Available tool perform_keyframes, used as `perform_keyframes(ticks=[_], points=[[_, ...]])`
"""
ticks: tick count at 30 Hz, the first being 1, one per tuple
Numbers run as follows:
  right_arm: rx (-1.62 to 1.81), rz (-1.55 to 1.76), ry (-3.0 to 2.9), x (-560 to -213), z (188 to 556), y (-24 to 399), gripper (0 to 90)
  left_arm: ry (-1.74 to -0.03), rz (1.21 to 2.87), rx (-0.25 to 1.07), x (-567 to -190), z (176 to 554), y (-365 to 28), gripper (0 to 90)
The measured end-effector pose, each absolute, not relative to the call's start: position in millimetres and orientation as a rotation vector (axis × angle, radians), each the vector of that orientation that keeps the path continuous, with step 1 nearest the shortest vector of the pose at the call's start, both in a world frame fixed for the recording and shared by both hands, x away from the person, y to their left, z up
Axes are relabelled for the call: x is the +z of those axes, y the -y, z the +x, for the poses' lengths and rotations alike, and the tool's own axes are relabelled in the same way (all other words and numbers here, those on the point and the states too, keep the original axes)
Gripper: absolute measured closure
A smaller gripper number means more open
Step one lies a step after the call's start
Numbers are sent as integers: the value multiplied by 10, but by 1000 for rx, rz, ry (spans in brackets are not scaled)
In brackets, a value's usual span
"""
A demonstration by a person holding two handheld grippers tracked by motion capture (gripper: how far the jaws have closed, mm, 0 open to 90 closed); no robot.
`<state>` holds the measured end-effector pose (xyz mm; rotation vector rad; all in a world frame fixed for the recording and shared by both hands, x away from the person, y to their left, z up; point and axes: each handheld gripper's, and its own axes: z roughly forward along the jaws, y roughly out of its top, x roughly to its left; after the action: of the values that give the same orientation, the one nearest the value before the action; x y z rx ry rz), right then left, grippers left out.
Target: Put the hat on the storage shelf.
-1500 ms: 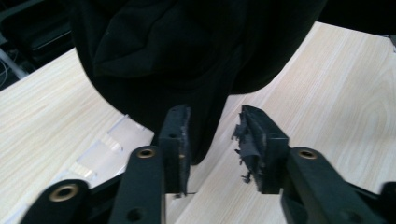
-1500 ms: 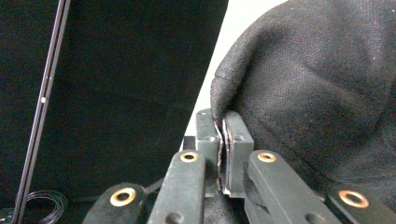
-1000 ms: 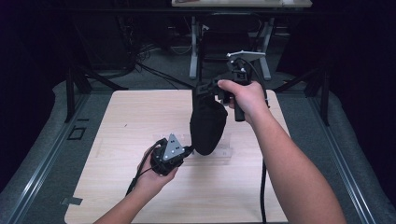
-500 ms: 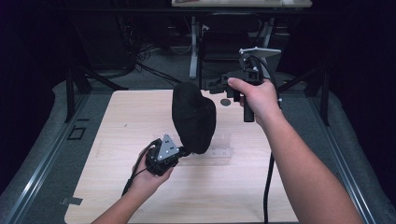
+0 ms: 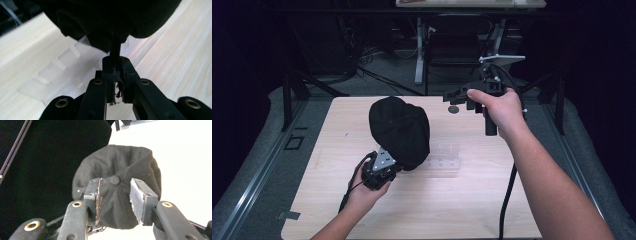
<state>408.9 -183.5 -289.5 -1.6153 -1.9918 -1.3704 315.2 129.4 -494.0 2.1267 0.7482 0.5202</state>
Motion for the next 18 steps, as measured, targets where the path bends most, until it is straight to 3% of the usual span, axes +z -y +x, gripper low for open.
perform_keyframes(ticks=[10, 18], points=[[-1369, -1669, 2041, -2934, 4002, 1961, 565, -785, 2113, 508, -5045, 3121, -1384, 824], [-1354, -1716, 2121, -2957, 3914, 2064, 559, -827, 2083, 493, -5094, 3107, -1463, 698]])
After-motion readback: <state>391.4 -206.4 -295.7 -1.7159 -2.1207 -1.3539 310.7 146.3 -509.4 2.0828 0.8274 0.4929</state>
